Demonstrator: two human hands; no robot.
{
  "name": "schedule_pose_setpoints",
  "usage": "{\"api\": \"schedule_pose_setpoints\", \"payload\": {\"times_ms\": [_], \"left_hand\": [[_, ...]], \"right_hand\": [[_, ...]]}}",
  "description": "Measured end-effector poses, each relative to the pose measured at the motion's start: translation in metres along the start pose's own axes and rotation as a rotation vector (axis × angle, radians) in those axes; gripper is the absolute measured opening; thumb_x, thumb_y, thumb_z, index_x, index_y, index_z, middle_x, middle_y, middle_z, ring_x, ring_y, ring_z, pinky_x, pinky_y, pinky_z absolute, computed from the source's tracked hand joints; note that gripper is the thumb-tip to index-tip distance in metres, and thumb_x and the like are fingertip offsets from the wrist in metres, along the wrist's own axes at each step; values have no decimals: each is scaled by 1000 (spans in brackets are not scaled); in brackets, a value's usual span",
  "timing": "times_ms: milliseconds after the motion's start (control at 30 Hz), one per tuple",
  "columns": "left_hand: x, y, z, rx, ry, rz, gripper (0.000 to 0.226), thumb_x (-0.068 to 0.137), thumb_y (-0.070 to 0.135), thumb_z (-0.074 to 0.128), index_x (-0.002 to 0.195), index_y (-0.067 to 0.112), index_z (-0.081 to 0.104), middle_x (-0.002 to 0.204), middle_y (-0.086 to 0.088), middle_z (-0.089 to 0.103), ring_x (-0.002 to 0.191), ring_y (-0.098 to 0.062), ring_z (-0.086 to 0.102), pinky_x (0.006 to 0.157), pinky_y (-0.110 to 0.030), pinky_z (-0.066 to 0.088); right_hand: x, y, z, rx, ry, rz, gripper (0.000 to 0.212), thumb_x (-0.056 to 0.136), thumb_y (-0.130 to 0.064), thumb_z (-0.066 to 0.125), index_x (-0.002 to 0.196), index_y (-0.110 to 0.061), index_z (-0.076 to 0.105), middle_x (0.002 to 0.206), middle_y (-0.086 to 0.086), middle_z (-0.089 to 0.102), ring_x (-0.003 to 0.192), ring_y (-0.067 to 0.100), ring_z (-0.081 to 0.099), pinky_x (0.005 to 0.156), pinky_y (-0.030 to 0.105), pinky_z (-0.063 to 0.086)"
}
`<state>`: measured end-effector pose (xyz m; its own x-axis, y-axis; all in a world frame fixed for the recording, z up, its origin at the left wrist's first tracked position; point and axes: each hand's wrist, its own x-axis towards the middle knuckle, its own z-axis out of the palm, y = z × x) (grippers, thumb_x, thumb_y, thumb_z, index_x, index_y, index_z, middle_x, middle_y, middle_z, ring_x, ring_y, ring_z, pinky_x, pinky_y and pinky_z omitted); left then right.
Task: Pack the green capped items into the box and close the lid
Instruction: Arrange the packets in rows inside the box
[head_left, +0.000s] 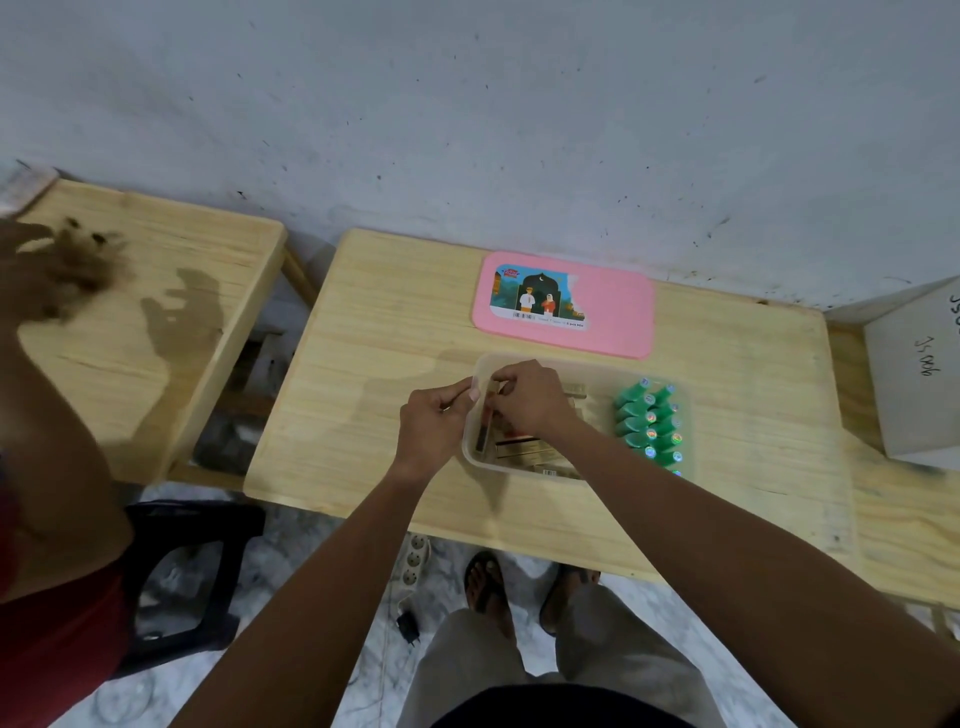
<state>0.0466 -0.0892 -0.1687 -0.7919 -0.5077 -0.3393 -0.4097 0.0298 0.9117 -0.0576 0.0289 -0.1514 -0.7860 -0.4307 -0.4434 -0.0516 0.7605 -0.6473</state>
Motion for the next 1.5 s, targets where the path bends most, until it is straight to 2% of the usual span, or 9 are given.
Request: {"api": "schedule_pose_setpoints", "payload": {"times_ms": [200,300,400,600,800,1000,1200,1300,1500], "left_hand": [[0,0,-1,13,2,13,17,89,37,68,105,40,71,103,3,76,103,-9,68,85,-45,59],[0,-1,-1,25,8,17,19,88,41,67,106,40,71,102,4,77,103,-9,68,85,-45,59],[1,-1,-2,24,-8,14,19,86,43,66,105,46,68,104,6,76,106,-10,68,87,-44,58],[2,-3,-1,18,12,-3,19,88,36,69,107,37,71,108,4,75,106,-11,68,88,-44,58],[1,-3,0,38,20,-12,25,89,37,68,112,29,72,108,4,75,104,-10,69,87,-44,58],[-2,2,1,45,30,-12,26,90,36,68,113,26,72,109,3,75,105,-11,68,88,-45,58],[-6,8,3,70,52,-13,26,91,33,66,115,23,72,106,-4,76,110,-16,65,89,-46,57],[-6,11,3,88,61,-15,26,91,34,66,114,25,72,104,-3,76,108,-18,67,87,-45,58],[-6,11,3,105,75,-6,25,91,31,66,114,25,72,101,-9,75,101,-5,65,82,-48,59]], "right_hand": [[-3,-3,5,-16,9,-16,40,82,-15,70,121,-9,69,109,11,74,102,23,67,90,29,54],[-5,-1,-7,-20,31,-53,27,83,-12,66,108,-10,75,102,8,75,96,22,68,90,33,55],[-9,6,-28,-155,52,-108,24,81,-9,60,94,-18,79,101,0,75,93,19,67,88,31,53],[-23,20,-51,-478,-149,-177,23,78,-26,71,101,-26,76,101,-4,72,94,18,65,83,34,54],[-28,36,-40,-597,-96,-212,20,81,-24,63,98,-30,72,100,1,72,93,25,66,77,37,56],[-26,28,-50,-73,13,-167,34,87,-21,68,120,-29,67,85,-1,70,79,11,60,78,25,46],[-31,26,-31,625,-212,31,37,87,6,67,116,-17,64,74,5,65,77,23,63,79,45,56],[-29,19,-26,622,-207,5,35,85,4,70,113,-15,62,85,17,63,76,23,59,65,32,52],[-23,12,-15,483,-174,-82,40,83,22,48,113,-3,58,60,11,45,53,19,43,48,24,41]]}}
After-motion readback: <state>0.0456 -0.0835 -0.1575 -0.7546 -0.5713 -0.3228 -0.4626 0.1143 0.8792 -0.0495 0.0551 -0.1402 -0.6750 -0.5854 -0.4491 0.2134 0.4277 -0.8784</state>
